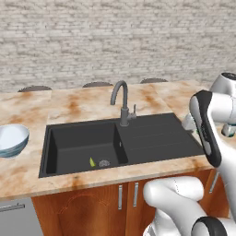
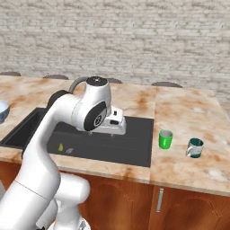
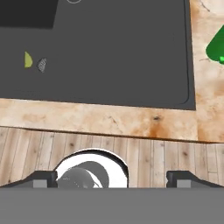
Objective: Clear the mugs and bowl far away from the sink.
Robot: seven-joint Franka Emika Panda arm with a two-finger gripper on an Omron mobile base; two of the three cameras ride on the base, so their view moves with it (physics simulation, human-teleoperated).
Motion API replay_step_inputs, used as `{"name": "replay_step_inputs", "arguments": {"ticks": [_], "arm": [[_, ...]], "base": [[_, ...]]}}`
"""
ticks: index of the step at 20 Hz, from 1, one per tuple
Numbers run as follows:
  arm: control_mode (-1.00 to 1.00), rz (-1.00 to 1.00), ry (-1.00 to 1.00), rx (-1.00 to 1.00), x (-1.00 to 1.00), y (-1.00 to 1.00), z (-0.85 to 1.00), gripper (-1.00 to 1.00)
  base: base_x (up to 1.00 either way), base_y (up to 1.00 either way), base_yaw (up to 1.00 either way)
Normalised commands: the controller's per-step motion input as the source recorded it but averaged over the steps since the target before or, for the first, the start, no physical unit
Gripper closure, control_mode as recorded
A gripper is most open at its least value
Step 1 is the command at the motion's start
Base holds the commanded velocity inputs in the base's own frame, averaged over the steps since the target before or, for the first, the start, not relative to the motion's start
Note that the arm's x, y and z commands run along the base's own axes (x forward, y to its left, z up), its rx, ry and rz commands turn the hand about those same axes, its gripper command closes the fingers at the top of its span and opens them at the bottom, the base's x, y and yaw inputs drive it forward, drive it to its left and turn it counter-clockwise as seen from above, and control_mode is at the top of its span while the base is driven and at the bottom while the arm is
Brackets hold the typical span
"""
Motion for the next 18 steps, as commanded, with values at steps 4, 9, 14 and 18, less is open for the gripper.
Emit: {"name": "replay_step_inputs", "arguments": {"ticks": [4,9,14,18], "arm": [[-1.00,0.00,0.14,0.00,0.01,-0.54,-0.01,-1.00],[-1.00,0.00,0.09,0.00,0.17,-0.41,-0.03,-1.00],[-1.00,0.00,0.05,0.00,0.27,-0.35,-0.16,-1.00],[-1.00,0.00,0.00,0.00,0.20,-0.30,-0.18,-1.00]], "base": [[0.00,0.00,0.00],[0.00,0.00,0.00],[0.00,0.00,0.00],[0.00,0.00,0.00]]}}
